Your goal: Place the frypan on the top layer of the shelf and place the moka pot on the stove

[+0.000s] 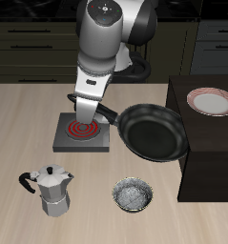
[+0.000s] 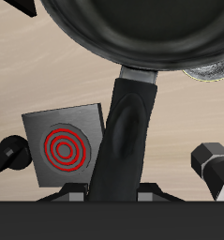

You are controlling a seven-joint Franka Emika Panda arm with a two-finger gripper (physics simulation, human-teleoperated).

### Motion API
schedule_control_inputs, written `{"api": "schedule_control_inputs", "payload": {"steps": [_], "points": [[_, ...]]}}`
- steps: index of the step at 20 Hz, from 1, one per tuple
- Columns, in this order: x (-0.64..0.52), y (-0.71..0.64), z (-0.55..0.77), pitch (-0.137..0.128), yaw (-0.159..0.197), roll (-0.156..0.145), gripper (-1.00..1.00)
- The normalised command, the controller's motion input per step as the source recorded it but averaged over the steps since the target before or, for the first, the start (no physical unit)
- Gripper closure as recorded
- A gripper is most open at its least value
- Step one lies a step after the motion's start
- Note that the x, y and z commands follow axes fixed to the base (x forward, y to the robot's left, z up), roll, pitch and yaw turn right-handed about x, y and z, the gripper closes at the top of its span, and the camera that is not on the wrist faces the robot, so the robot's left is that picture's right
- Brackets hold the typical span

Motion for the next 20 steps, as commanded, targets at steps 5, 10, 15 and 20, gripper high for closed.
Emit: {"api": "schedule_control_inputs", "payload": {"steps": [5, 10, 15, 20], "points": [[-0.19, 0.03, -0.10, 0.000, 0.038, 0.034, 1.00], [-0.12, -0.01, -0.05, 0.011, -0.015, -0.001, 1.00], [-0.23, 0.30, 0.31, -0.042, 0.011, 0.051, 1.00], [0.00, 0.21, 0.12, -0.005, -0.002, 0.017, 1.00]]}}
